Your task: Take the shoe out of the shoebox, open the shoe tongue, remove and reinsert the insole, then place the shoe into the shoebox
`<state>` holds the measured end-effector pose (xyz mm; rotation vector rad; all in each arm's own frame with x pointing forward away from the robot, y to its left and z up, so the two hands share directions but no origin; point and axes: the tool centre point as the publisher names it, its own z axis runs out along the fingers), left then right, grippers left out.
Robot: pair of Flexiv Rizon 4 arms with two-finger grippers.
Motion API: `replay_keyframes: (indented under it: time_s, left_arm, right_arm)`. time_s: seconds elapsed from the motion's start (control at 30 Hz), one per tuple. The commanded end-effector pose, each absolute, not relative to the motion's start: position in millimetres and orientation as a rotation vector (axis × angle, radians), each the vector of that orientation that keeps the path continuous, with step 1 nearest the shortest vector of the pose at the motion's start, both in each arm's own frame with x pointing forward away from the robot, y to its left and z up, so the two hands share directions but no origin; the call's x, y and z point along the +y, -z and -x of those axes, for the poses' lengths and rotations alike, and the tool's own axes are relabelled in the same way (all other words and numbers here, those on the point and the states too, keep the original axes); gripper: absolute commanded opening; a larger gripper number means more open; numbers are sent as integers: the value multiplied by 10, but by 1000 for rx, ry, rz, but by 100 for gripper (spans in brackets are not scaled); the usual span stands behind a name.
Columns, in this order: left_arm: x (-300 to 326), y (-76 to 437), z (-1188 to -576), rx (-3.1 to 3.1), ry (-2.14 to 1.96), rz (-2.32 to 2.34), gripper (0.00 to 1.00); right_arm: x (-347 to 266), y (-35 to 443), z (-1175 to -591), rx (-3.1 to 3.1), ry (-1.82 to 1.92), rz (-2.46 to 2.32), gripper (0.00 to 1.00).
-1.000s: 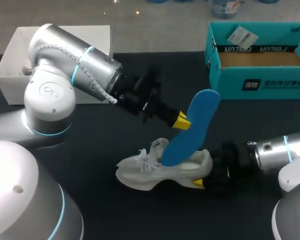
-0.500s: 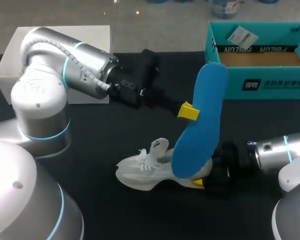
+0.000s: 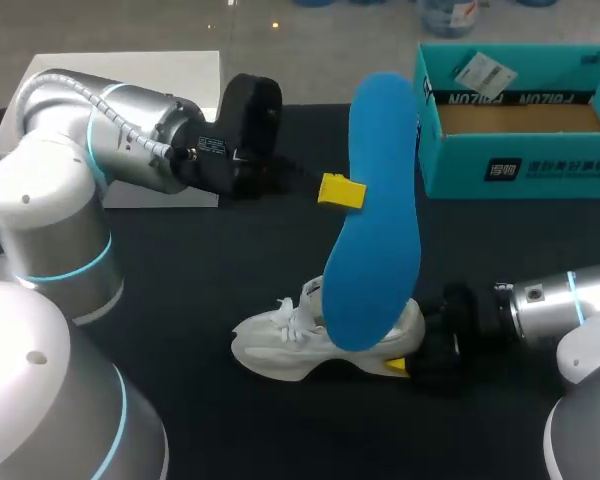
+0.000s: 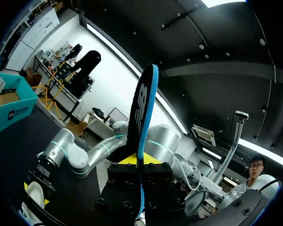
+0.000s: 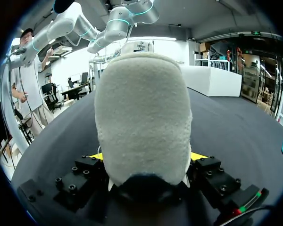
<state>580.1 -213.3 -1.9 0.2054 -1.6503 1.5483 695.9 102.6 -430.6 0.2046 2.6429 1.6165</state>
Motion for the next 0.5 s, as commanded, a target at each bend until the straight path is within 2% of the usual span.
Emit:
replay_keyframes:
  time_s: [0.03,0.5]
  left_arm:
    - [-2045,-3,-5686,-1627,-1574,-227,0]
    - [-1916,-50,-5547,-1619,-1590,-248,0]
  right_arm:
    - [1038,4313,-6954,2646,-1609,-206,0]
    - [1038,4313,-6954,2646,-1609,-206,0]
